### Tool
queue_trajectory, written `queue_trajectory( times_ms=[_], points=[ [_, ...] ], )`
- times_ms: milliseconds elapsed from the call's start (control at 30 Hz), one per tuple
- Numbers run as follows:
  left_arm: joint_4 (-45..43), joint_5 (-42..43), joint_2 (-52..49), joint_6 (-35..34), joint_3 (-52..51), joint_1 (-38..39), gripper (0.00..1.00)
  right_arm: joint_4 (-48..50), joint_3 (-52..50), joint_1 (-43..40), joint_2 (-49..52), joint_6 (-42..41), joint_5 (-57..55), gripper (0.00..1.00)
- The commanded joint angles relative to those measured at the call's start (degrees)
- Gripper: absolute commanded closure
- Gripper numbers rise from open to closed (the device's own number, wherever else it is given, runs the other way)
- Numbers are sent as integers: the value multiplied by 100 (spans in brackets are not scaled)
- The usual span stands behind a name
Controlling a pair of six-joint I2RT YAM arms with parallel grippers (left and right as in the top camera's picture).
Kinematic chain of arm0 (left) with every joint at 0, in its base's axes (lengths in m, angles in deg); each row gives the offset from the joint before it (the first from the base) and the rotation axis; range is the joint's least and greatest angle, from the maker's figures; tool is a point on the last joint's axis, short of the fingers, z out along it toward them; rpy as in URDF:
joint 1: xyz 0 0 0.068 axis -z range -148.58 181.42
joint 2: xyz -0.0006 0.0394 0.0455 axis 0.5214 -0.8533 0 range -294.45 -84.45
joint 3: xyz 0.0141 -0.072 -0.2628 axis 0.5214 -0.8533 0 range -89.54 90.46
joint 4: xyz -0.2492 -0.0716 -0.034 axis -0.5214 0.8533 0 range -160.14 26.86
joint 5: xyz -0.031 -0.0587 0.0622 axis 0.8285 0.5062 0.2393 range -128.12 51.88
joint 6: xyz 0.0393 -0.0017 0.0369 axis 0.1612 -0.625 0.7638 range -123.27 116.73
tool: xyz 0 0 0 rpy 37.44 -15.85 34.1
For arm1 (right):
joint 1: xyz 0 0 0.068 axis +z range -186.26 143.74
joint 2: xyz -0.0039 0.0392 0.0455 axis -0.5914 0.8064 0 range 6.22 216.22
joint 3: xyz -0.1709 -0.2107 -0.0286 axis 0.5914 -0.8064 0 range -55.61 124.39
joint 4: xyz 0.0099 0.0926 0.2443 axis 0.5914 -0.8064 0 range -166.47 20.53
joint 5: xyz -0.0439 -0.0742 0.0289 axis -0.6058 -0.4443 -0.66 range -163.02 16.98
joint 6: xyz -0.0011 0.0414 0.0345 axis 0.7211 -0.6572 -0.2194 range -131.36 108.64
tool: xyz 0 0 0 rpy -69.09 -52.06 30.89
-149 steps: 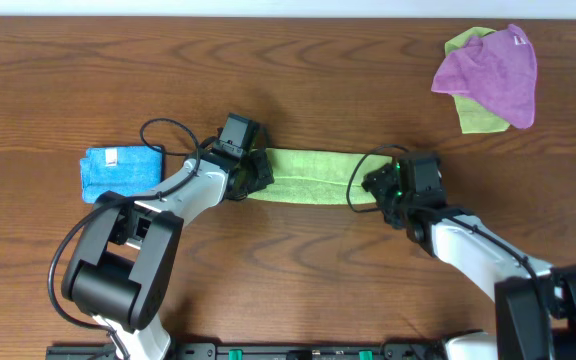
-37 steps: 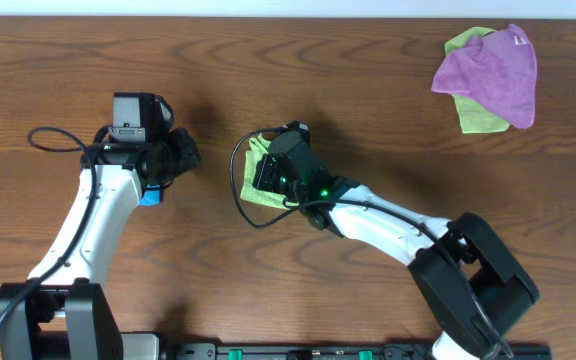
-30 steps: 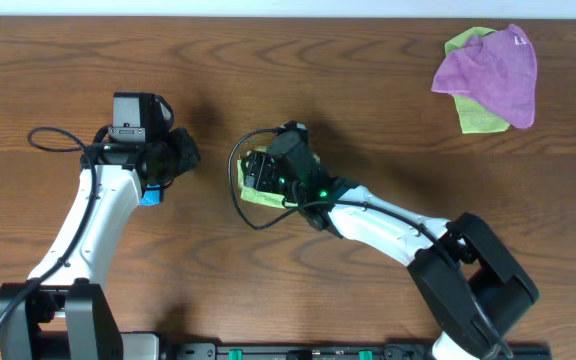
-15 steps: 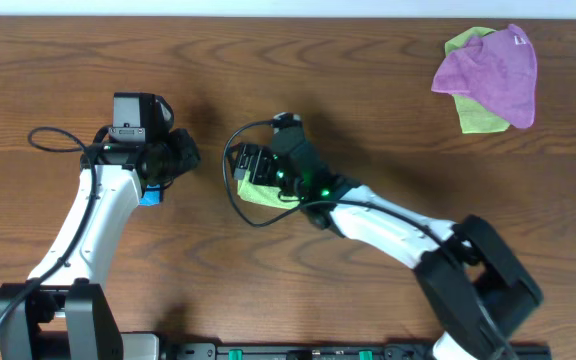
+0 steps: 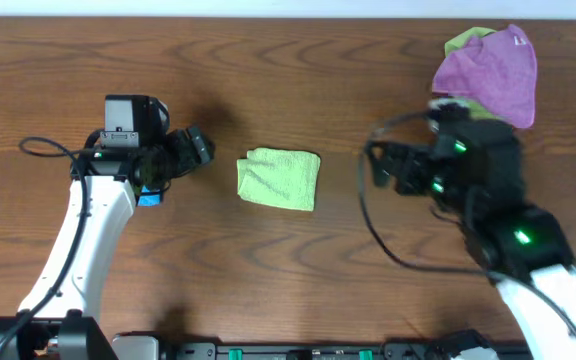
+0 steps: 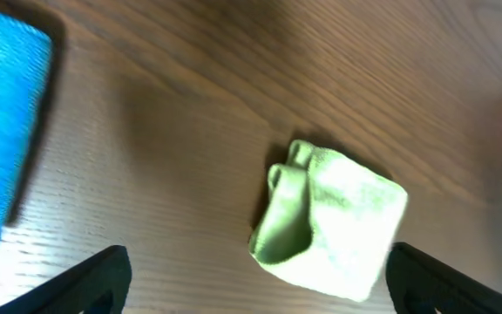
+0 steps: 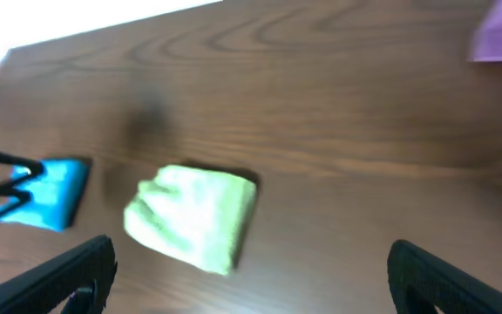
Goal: Fold the cloth
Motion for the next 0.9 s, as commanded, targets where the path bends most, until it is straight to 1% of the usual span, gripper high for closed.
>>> queue_trajectory(
  times_ms=[0, 100, 233, 333, 400, 533, 667, 733, 800, 867],
  points=[
    [85, 396, 76, -190, 149, -2, 4, -188, -437, -275, -654, 697, 20, 1],
    [345, 492, 127, -232, 149, 11, 4, -190, -1207, -461, -1534, 647, 2, 1],
    [741, 483, 299, -227, 149, 87, 5, -205, -2017, -505, -2566, 433, 33, 1],
    [949, 444, 562, -227, 149, 153, 4, -208, -2507, -505, -3279, 225, 24, 1],
    [1019, 442, 745, -227, 149, 160, 4, -221, -2717, -505, -3578, 144, 20, 1],
    [1128, 455, 1174, -229, 149, 157, 5, -245, -3080, -505, -3989, -33, -243, 1],
    [1360, 533, 1471, -280, 149, 157, 5, -184, -3088, -505, -4006, -125, -586, 1],
    [1609, 713, 1593, -295, 146, 157, 5, -138, -3088, -505, -4006, -125, -804, 1],
    [1779, 728, 1700, -326, 146, 157, 5, -120, -3088, -505, -4006, -125, -835, 1],
    [1764, 763, 1794, -424, 133, 157, 5, -120, -3088, -505, -4006, -125, -835, 1]
  ],
)
